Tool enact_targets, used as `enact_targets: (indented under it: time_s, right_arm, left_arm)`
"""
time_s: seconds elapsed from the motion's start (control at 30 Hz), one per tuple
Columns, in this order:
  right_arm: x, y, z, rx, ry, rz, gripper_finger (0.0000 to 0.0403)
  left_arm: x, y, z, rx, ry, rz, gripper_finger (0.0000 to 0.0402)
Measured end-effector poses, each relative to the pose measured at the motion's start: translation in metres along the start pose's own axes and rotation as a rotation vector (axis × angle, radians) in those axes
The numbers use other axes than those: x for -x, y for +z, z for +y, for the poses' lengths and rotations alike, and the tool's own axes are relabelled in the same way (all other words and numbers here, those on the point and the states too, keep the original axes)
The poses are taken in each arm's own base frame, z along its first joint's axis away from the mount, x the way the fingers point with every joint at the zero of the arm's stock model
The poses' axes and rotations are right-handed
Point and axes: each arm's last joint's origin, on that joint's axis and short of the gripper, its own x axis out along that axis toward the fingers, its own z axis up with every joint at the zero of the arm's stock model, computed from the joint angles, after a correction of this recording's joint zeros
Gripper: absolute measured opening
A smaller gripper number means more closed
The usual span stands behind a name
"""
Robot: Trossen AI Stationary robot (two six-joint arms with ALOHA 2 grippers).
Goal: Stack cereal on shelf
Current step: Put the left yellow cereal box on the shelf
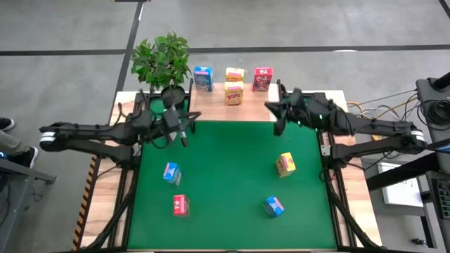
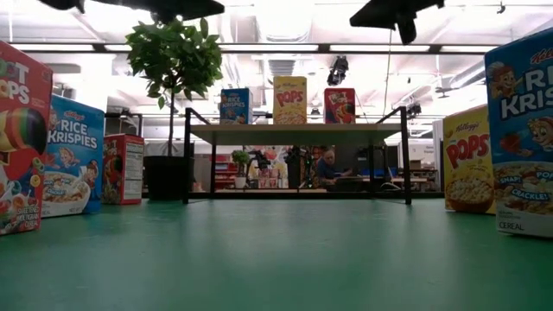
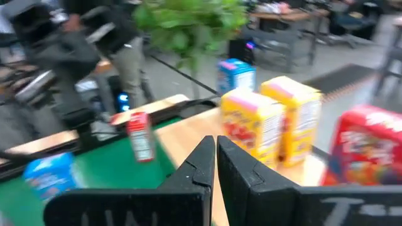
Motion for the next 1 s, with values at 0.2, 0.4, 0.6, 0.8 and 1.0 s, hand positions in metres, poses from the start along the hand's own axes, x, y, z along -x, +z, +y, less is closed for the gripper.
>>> enact_targets:
  time_s: [0.2,0.4,0.6,0.8,1.0]
  right_arm:
    - [-0.027,0.048,-0.022,-0.017,-0.132,0.077,0.0009]
    - [-0.063,0.086,-0.046,-0.046,-0.196,0.143,0.0009]
    - [-0.104,0.106,-0.065,-0.057,-0.25,0.171,0.0009]
    - [-0.144,0.114,-0.077,-0.085,-0.233,0.204,0.0009]
    - [-0.187,0.109,-0.076,-0.054,-0.203,0.239,0.0009]
  left_arm:
    - [0.018,-0.02,-0.003,0.006,-0.018,-0.025,0.0]
    - [0.027,-0.032,-0.004,0.034,-0.012,-0.042,0.0]
    - [0.03,-0.032,-0.004,0.038,-0.007,-0.052,0.0]
    - [0.025,-0.037,-0.008,0.023,-0.02,-0.02,0.0]
    - [0.021,-0.037,-0.009,0.019,-0.024,-0.01,0.0]
